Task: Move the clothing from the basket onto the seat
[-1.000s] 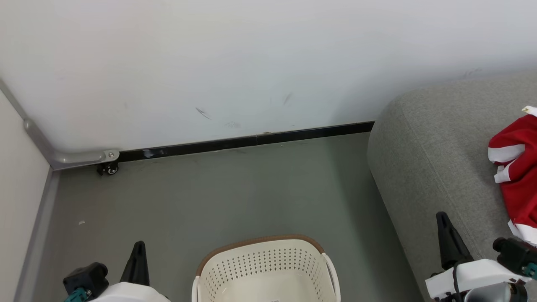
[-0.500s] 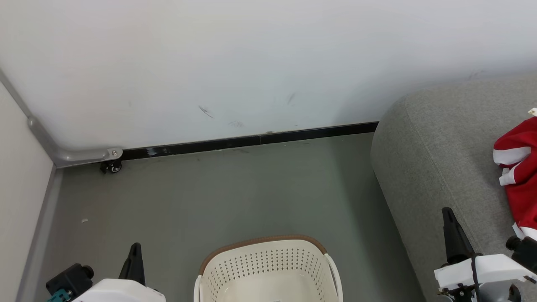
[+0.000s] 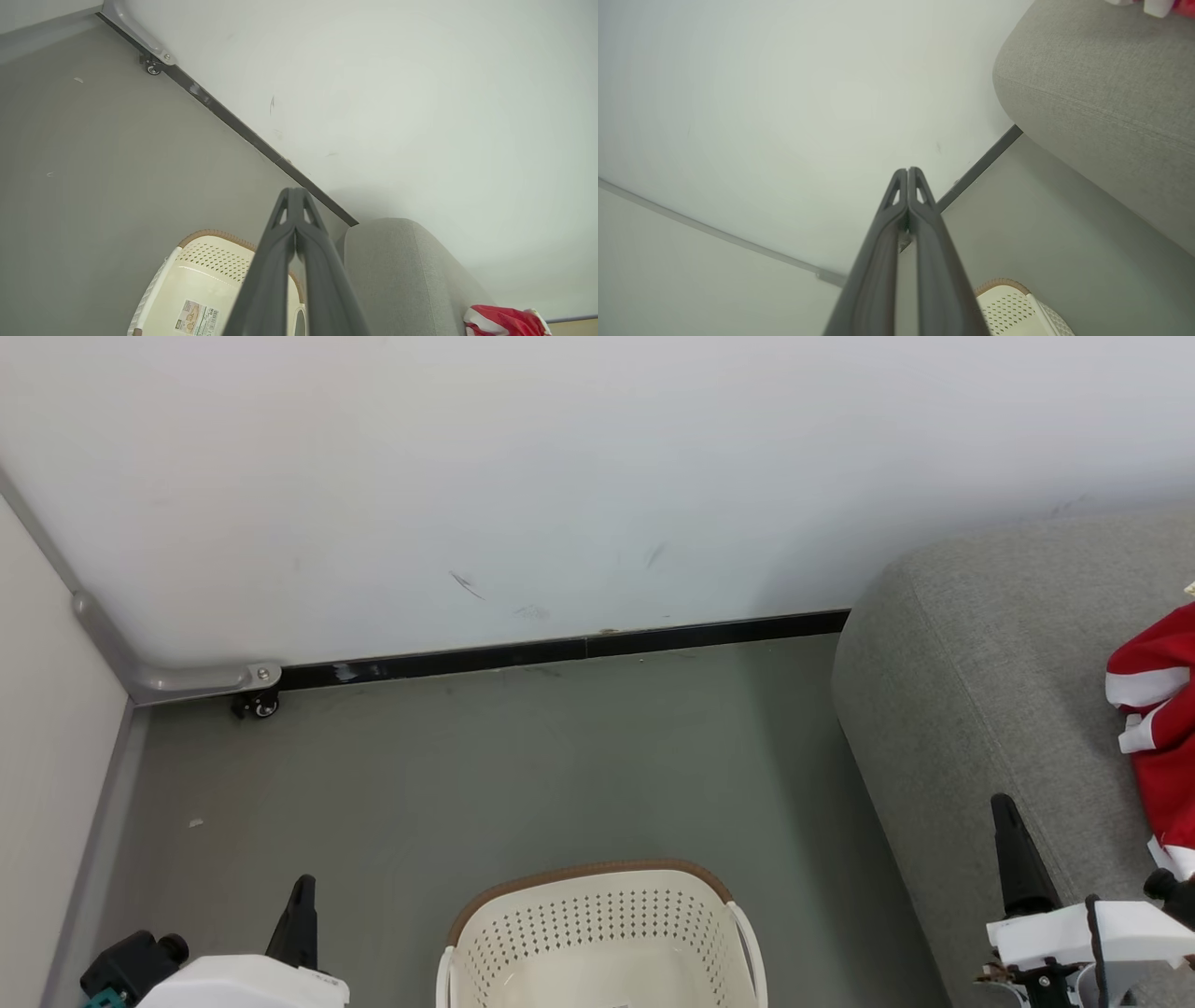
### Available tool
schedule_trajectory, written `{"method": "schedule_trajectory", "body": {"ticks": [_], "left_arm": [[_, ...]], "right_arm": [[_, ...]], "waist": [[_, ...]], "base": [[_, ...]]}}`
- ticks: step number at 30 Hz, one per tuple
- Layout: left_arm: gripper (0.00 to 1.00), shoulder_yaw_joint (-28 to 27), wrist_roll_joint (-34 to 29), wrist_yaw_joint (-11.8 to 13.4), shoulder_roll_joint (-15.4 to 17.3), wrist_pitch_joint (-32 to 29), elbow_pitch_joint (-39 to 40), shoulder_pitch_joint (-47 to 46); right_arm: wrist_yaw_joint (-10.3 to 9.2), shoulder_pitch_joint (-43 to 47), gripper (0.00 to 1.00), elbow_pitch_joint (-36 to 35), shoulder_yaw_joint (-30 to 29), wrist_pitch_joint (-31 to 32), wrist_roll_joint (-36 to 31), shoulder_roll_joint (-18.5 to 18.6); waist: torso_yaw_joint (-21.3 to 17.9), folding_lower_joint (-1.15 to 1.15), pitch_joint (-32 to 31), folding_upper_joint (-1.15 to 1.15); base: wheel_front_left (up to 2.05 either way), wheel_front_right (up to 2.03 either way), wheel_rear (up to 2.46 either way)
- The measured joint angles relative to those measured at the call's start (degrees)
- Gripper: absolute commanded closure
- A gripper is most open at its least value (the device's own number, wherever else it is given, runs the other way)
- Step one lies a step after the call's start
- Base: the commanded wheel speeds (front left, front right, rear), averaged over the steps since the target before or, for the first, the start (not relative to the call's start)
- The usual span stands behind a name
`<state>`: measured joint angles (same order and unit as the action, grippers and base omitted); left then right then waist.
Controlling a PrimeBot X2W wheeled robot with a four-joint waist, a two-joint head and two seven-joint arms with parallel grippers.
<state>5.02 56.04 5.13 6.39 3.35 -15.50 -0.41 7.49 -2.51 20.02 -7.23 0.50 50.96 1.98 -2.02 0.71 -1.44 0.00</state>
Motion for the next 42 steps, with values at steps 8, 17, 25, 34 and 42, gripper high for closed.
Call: {"method": "schedule_trajectory", "body": {"ticks": [8, 17, 25, 34, 42], "left_arm": [[1.0, -1.57, 5.93, -1.7, -0.88, -1.86, 0.02, -0.16], [1.0, -3.42, 12.9, -4.3, -1.58, -3.58, 0.02, -0.91], [1.0, -5.13, 19.23, -6.28, -2.11, -5.11, 0.02, -1.14], [1.0, -7.22, 26.91, -8.75, -3.1, -7.05, 0.01, -1.96], [1.0, -8.9, 33.23, -10.92, -3.68, -8.9, 0.01, -2.21]], "right_arm": [[0.0, -0.1, 1.0, -0.65, -0.11, 0.69, 6.99, 0.0], [-0.01, -0.2, 1.0, -1.31, -0.31, 2.13, 14.84, 0.02], [-0.01, -0.47, 1.0, -1.83, -0.55, 3.37, 21.85, 0.03], [-0.01, -1.14, 1.0, -2.76, -0.98, 4.71, 30.53, 0.07], [-0.01, -1.36, 1.0, -3.15, -1.25, 5.94, 37.47, 0.1]], "waist": [[0.35, -0.41, 0.46, 0.0], [0.74, -0.62, 0.96, 0.0], [1.09, -0.65, 1.22, 0.0], [1.53, -0.67, 1.41, 0.0], [1.89, -0.67, 1.53, 0.0]], "base": [[0.0, 0.0, 0.0], [0.0, 0.0, 0.0], [0.0, 0.0, 0.0], [0.0, 0.0, 0.0], [0.0, 0.0, 0.0]]}}
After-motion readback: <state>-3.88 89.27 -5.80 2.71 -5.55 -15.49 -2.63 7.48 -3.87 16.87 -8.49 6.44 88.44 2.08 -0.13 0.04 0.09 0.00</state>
